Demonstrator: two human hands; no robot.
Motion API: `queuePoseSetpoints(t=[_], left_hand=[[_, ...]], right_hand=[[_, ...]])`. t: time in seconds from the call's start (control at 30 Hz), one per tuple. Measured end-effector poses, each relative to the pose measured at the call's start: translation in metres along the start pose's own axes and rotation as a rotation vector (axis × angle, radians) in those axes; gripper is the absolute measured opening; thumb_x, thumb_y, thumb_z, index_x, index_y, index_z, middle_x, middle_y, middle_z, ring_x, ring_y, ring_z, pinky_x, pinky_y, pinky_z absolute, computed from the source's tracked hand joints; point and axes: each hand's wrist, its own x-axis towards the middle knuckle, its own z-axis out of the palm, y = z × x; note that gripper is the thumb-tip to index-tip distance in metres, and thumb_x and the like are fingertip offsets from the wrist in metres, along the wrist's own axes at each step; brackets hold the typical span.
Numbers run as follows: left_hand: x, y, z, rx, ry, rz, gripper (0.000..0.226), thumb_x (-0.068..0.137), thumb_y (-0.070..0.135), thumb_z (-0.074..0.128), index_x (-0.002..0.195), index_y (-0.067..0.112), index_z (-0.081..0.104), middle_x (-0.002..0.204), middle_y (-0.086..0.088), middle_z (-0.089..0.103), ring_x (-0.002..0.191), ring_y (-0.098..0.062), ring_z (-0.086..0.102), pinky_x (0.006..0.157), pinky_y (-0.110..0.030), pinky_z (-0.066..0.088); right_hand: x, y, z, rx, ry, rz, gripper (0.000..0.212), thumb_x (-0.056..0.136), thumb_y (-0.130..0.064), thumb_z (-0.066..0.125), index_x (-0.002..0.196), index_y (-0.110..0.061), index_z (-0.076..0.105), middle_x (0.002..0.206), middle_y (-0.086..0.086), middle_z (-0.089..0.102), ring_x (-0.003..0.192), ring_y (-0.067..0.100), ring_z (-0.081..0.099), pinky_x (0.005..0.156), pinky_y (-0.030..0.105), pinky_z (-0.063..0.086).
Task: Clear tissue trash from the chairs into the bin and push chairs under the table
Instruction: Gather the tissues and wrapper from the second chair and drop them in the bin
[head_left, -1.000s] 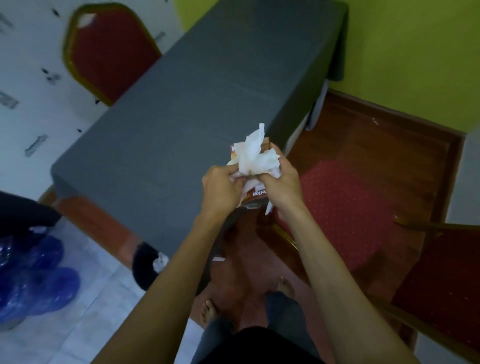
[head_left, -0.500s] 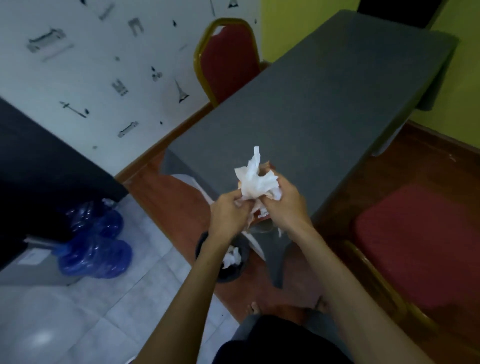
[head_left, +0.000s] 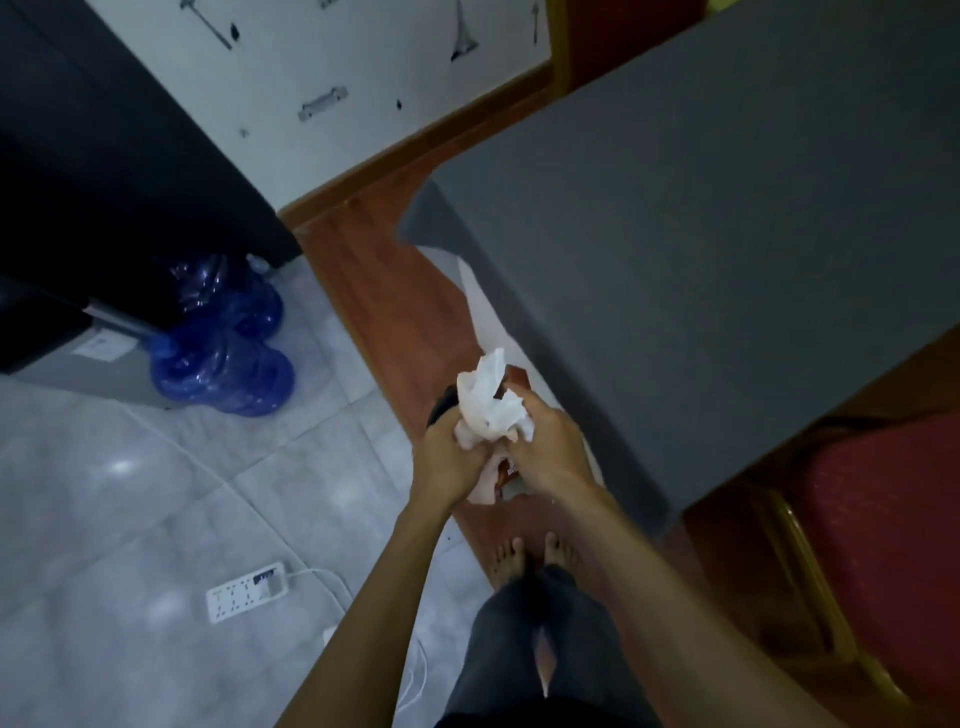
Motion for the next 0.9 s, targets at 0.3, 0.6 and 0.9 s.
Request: queuePoseSetpoints(t=[0.3, 0.6, 0.9], left_hand=[[0.104, -0.161, 0.079, -0.050, -0.032, -0.176, 0.045, 0.087, 0.014, 0.070, 0.130, 0.021, 0.063, 0.118, 0.004, 0.067, 0.096, -0.011, 0.059, 0.056, 0.000, 0.043], [0.187, -0.290, 0.165, 0.136, -0.206, -0.184, 0.057, 0.099, 0.017, 0.054, 0.152, 0.015, 0.033, 0.144, -0.012, 0.055, 0.128, -0.031, 0.053, 0.095, -0.023, 0.039], [0.157, -0.264, 0.141, 0.158, -0.194, -0.195, 0.058, 0.093, 0.005, 0.058, 0.148, 0.016, 0.044, 0.150, -0.017, 0.048, 0.131, -0.031, 0.050, 0.080, -0.006, 0.030]], right_hand=[[0.110, 0.120, 0.121, -0.017, -0.028, 0.154, 0.044, 0.092, -0.026, 0.068, 0.136, -0.026, 0.060, 0.127, 0.003, 0.070, 0.111, 0.024, 0.066, 0.085, 0.028, 0.052], [0.195, 0.238, 0.222, -0.038, -0.007, 0.299, 0.050, 0.087, -0.048, 0.064, 0.135, -0.035, 0.057, 0.126, 0.001, 0.069, 0.109, 0.024, 0.065, 0.088, 0.037, 0.054], [0.166, 0.222, 0.204, 0.012, 0.041, 0.275, 0.051, 0.095, -0.023, 0.063, 0.145, -0.029, 0.053, 0.140, 0.006, 0.061, 0.126, 0.030, 0.057, 0.103, 0.043, 0.050]])
